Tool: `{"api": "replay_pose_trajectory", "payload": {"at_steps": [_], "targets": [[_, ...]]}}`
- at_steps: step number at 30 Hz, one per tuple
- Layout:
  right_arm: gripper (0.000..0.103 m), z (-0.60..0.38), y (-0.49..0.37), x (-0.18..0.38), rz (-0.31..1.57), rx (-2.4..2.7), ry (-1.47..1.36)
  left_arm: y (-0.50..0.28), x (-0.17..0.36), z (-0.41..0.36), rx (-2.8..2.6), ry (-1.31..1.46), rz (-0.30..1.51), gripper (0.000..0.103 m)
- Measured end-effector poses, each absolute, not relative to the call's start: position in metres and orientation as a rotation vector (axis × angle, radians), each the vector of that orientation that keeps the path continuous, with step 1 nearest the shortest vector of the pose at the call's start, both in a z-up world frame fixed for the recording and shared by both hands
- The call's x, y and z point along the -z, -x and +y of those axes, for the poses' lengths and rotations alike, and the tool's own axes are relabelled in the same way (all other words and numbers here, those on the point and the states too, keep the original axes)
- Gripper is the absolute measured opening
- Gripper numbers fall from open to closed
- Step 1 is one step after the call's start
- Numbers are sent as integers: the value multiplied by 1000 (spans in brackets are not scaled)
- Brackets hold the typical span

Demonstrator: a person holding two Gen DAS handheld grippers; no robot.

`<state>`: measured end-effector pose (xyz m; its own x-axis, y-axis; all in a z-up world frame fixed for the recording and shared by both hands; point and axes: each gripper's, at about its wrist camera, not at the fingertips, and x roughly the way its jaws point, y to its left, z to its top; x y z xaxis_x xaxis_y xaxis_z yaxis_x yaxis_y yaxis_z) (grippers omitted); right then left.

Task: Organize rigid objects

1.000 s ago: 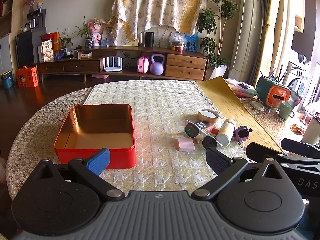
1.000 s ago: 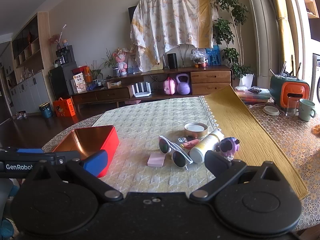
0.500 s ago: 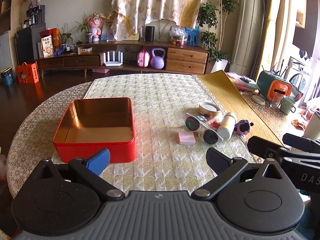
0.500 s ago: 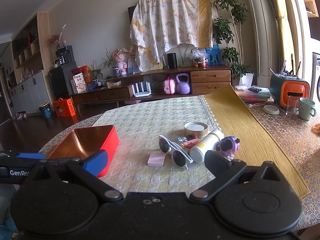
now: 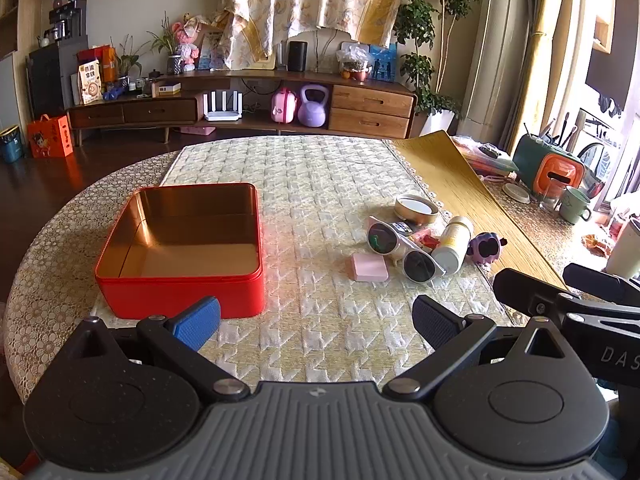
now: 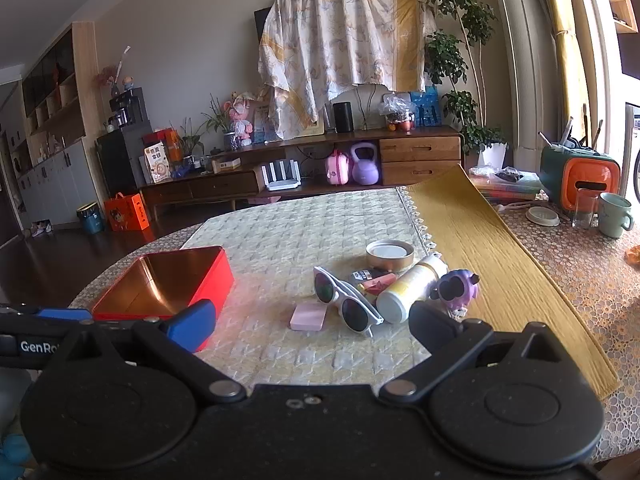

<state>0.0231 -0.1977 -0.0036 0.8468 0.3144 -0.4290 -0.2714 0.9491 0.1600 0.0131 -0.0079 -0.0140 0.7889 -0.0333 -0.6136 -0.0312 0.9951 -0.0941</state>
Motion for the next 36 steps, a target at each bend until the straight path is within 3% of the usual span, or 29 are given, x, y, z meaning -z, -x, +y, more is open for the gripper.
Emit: {"api": "replay_pose_trajectory", "payload": {"at_steps": [23,36], "targets": [[103,-263,-96,39,586,-199,-8,-99,49,-36,61,-1,717,103],[88,-285,-155,60,633,-202,49,-160,87,-69,51,-49,741,103]]}}
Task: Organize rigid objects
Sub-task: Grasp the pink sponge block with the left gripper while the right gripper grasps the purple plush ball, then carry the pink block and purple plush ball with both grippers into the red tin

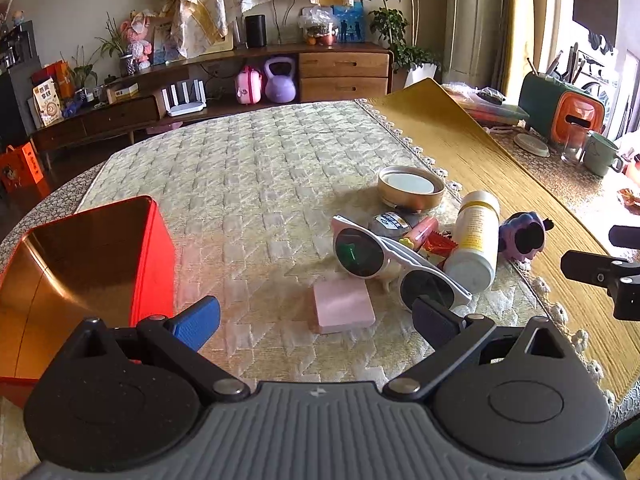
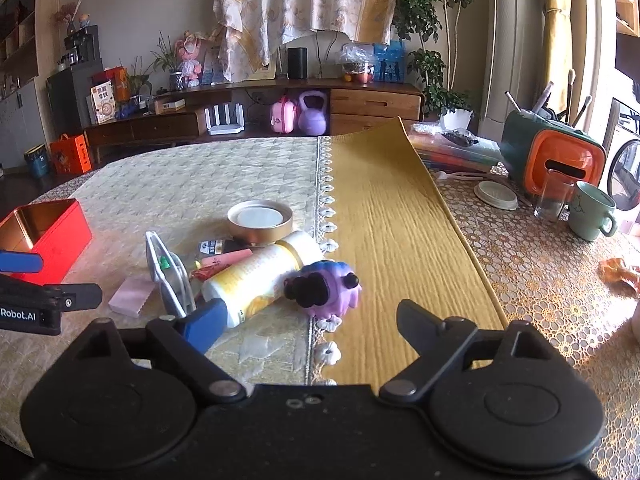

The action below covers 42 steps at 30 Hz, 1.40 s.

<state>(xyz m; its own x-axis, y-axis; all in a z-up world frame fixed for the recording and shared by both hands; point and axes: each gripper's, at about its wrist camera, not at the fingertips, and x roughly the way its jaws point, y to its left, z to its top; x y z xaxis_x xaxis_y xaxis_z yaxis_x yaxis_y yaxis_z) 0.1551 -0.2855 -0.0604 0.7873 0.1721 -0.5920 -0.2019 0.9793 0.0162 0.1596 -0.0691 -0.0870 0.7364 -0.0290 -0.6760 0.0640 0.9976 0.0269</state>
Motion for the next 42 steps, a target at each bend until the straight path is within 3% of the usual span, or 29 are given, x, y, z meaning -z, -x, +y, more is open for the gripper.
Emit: {"api": "replay_pose_trajectory", "payload": {"at_steps": [17,18,20,27,31,34,42], "targets": [[73,-289,-209,87,674,-229,94,-199,125,-72,-9,-68,803,101],[73,-289,-212,88,675,-235,89,-199,126,-71,-5,-64,806,98],[71,-289,-215,91,679,-237,84,-200,129,-71,7,-57,818,83],[58,-288,-225,97,695,-247,63,-200,130,-76,39,-71,814,61],[55,-289,-224,99,694,-240,53,-201,129,-78,65,-75,809,41],[51,-289,-222,97,688,-233,50,-200,129,-80,64,-91,804,40],[50,-289,-208,92,693,-199,29,-193,123,-72,56,-82,809,40]]}}
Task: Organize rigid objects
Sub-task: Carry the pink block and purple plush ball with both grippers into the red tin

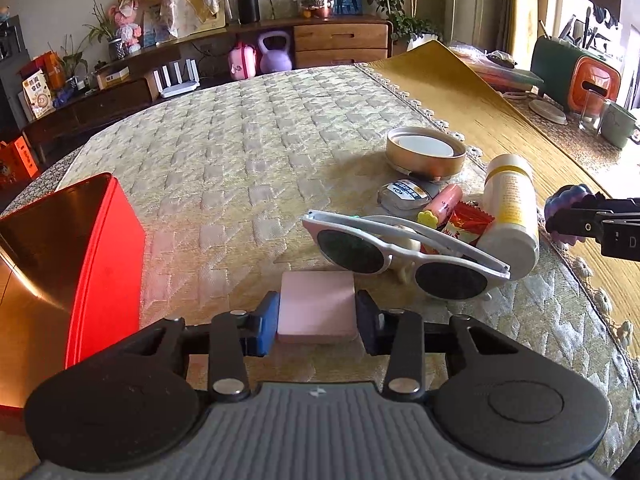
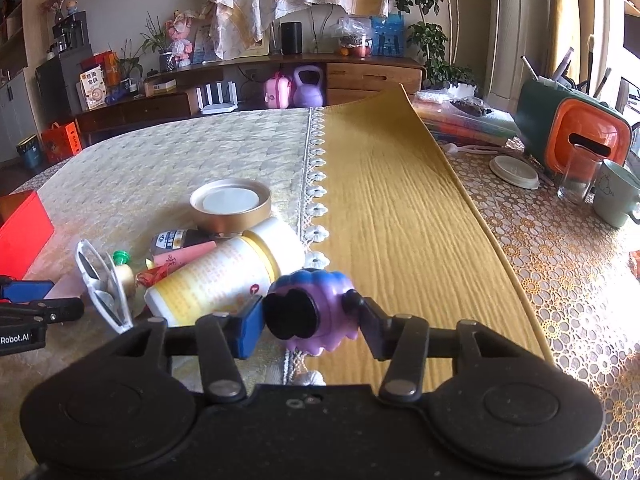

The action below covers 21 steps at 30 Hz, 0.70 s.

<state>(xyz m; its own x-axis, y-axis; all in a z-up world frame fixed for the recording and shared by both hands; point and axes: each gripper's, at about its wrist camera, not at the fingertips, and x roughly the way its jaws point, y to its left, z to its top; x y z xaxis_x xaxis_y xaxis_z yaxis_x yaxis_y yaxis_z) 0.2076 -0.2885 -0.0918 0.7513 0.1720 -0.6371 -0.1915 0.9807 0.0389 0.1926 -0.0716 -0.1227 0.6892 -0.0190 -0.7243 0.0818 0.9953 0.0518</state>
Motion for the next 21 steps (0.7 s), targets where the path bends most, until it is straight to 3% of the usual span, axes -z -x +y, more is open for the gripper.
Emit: {"api": "replay_pose_trajectory", "payload": {"at_steps": [21], "targets": [[50,-226,-126,-2,571,-400,17,-125,44,-7,35,27,760,40]]}}
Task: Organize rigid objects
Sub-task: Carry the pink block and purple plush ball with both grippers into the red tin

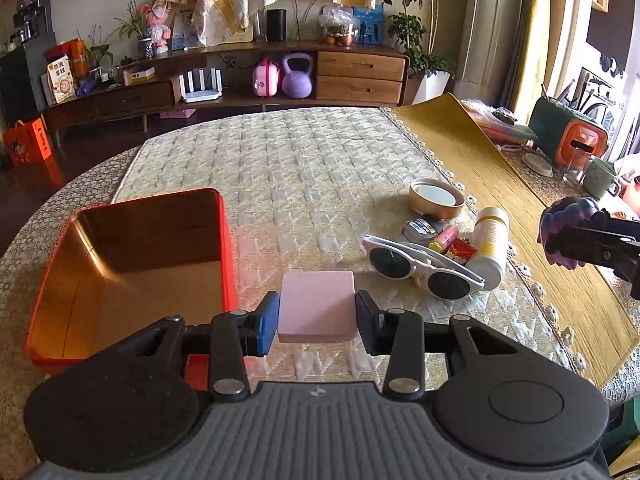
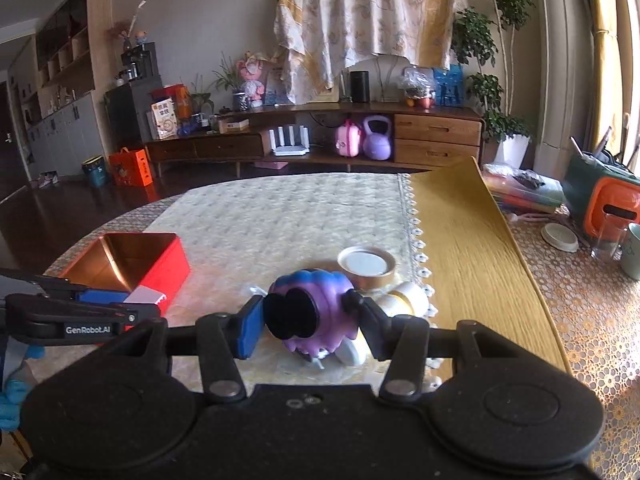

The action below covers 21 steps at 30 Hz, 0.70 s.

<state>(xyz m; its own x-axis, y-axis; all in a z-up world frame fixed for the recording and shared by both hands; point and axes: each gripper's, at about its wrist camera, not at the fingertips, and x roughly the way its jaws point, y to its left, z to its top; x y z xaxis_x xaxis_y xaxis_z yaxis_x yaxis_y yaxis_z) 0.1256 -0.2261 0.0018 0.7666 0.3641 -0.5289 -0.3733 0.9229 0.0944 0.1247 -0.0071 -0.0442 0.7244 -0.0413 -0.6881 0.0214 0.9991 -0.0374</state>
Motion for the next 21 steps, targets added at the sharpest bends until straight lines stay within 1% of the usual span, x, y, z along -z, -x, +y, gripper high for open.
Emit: {"api": "replay_pose_trajectory", "payload": {"at_steps": [11,21], "targets": [[50,-140,-121,-22,566,-589,78,-112,24,67,-69,72,739,40],[50,-70,-149,-14,608,-682,108,-141,31,137,-173,97,766,40]]}}
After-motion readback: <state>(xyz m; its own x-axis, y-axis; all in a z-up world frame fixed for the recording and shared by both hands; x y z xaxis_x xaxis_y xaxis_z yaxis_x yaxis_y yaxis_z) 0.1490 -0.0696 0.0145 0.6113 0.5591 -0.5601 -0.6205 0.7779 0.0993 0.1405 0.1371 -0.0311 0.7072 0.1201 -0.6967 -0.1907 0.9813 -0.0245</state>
